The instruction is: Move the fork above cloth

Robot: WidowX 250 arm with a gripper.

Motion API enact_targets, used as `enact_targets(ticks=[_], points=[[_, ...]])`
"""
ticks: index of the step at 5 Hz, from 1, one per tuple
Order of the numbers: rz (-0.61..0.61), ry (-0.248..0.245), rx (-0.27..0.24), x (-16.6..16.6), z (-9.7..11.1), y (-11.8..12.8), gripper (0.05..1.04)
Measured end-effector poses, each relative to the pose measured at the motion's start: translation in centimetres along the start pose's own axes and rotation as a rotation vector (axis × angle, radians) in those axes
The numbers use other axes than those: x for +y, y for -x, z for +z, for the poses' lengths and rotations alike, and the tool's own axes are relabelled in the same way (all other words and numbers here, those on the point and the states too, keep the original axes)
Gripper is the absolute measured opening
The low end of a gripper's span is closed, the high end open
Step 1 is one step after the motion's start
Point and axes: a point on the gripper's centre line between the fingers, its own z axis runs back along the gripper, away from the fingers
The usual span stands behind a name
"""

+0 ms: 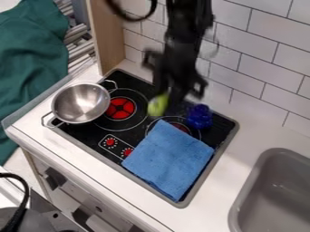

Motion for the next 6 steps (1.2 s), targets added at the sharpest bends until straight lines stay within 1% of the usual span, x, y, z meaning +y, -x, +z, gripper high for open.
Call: enact_targets(ticks=[1,2,3,4,5,6], points=[[0.065,0.048,0.033,-1.6,-2.1,3.5,0.280],[0.080,0.106,0.006,-2.5,-3.4,4.6,0.280],[0.068,0.140,0.001,-3.2,-4.8,4.5,0.280],[0.062,0.159,-0.001,-3.7,-5.9,4.1,0.345],[0.043,0.154,-0.008,-3.6,-5.7,2.9,0.643],[0.044,0.117,0.025,-3.0,-5.2,3.1,0.945]])
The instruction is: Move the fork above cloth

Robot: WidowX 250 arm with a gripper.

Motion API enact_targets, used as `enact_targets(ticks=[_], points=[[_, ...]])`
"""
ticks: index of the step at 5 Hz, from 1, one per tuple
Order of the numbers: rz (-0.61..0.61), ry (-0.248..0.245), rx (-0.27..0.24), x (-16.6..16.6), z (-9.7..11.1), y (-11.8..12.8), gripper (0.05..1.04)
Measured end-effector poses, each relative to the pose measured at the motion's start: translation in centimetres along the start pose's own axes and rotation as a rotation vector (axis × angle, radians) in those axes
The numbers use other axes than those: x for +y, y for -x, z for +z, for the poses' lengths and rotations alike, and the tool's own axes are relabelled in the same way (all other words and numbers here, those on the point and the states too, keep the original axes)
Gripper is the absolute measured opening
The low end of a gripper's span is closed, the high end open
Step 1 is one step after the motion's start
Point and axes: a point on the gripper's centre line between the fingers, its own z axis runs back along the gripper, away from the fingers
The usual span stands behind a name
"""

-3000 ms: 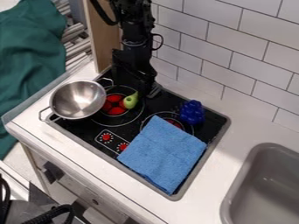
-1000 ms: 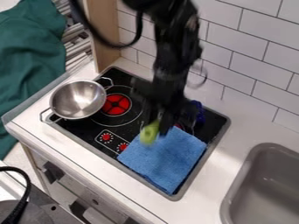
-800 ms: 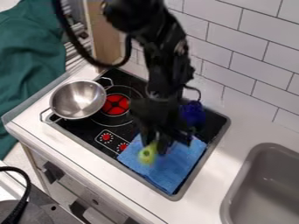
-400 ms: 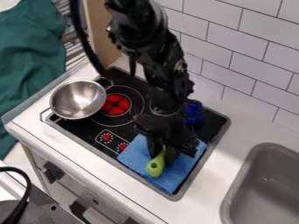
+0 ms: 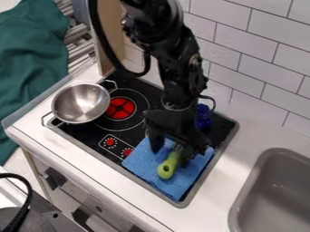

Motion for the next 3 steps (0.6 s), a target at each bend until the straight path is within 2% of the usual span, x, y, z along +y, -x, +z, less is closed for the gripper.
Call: enact_targets(ticks=[1,2,3], points=[[-0.021,-0.045,-0.036,0.2,3.2,-0.9,1.013],[-0.032,-0.075,-0.067,0.3,5.6,-1.3,1.009],[-0.040,-0.048,-0.087,0.0,6.0,-1.6,1.007]])
